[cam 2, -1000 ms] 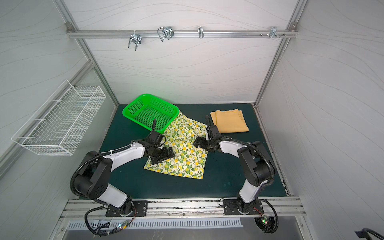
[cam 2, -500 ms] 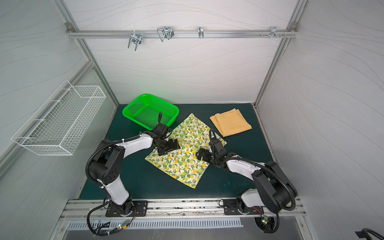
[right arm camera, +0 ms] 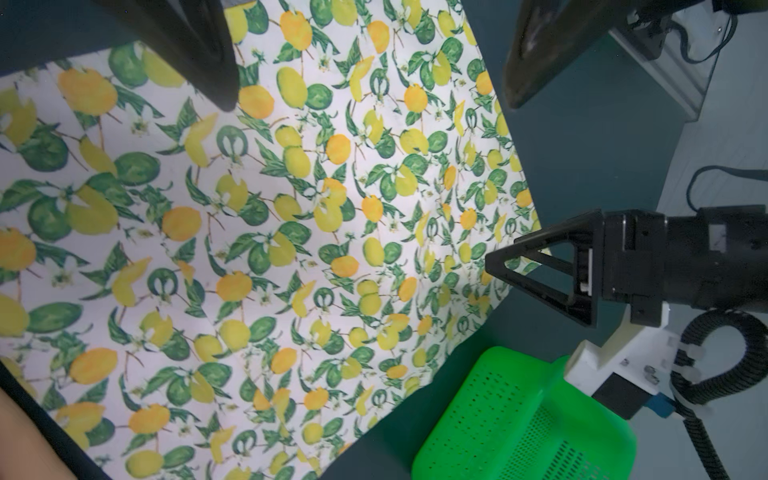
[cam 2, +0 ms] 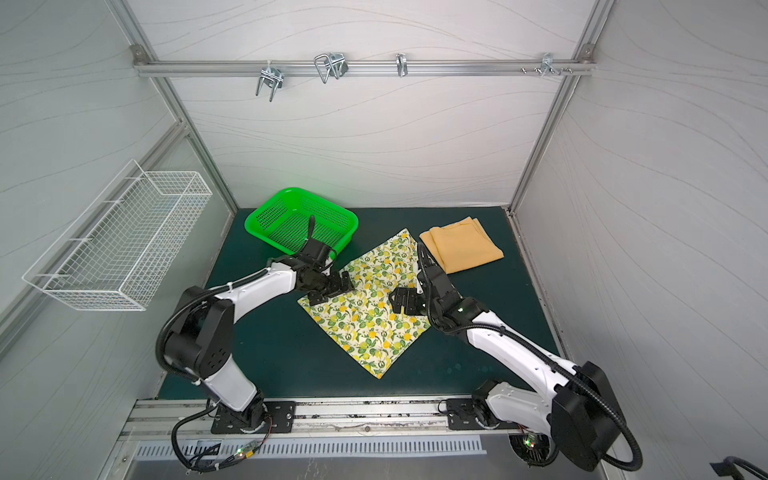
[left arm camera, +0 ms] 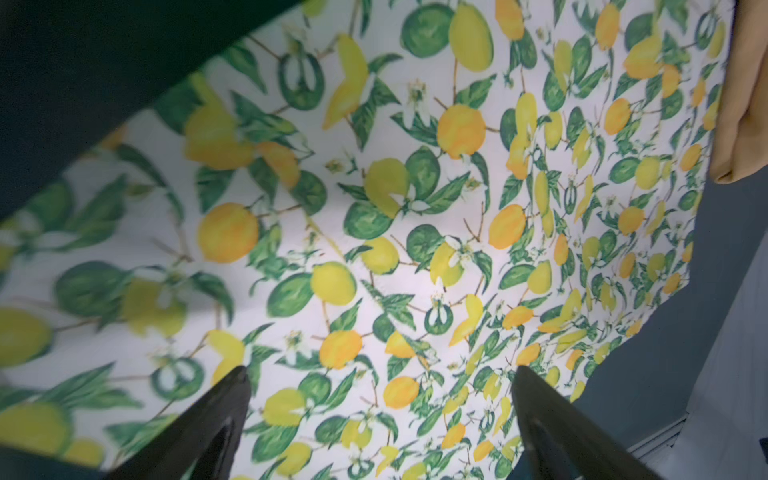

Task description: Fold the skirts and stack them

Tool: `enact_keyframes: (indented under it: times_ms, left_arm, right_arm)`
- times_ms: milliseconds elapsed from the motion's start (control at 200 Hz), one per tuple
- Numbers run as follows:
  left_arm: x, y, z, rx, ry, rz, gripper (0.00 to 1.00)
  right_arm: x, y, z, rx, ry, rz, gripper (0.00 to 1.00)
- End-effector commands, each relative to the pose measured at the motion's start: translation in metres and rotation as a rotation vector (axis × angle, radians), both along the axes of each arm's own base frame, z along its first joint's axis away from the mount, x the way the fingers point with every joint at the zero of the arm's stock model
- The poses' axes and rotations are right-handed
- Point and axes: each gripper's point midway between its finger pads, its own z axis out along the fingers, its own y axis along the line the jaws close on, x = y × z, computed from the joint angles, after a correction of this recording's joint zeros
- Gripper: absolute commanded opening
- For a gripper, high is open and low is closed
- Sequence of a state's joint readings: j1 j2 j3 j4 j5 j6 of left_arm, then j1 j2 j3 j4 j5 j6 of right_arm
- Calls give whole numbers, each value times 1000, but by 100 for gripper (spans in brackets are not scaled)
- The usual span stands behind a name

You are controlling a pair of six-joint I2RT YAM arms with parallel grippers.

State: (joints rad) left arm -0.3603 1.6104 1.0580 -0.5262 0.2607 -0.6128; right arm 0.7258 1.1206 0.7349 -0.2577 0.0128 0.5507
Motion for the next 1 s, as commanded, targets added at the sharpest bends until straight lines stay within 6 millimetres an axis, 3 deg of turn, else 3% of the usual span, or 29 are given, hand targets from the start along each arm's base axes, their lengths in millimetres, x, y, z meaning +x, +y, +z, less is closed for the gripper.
enact_keyframes:
  times_ms: [0, 270, 670, 895, 946, 996]
  left_arm:
    - [-12, 32, 6, 13, 2, 77, 98]
    - [-31, 76, -19, -34, 62, 210, 97]
    - [-23, 86, -56, -6, 141, 244, 85]
    - [-20, 89, -64, -2, 146, 258, 48]
    - [-20, 89, -64, -2, 145, 258, 34]
    - [-20, 90, -63, 2, 144, 260, 12]
  right_arm:
    - [-20, -2, -22, -124, 23, 70, 99]
    - [-54, 36, -47, -257, 0, 217, 99]
    - [-91, 61, -64, -343, -33, 328, 99]
    - [-114, 70, -72, -416, -74, 407, 99]
    - [-118, 73, -73, -427, -82, 423, 99]
    - [-122, 75, -76, -438, -88, 442, 99]
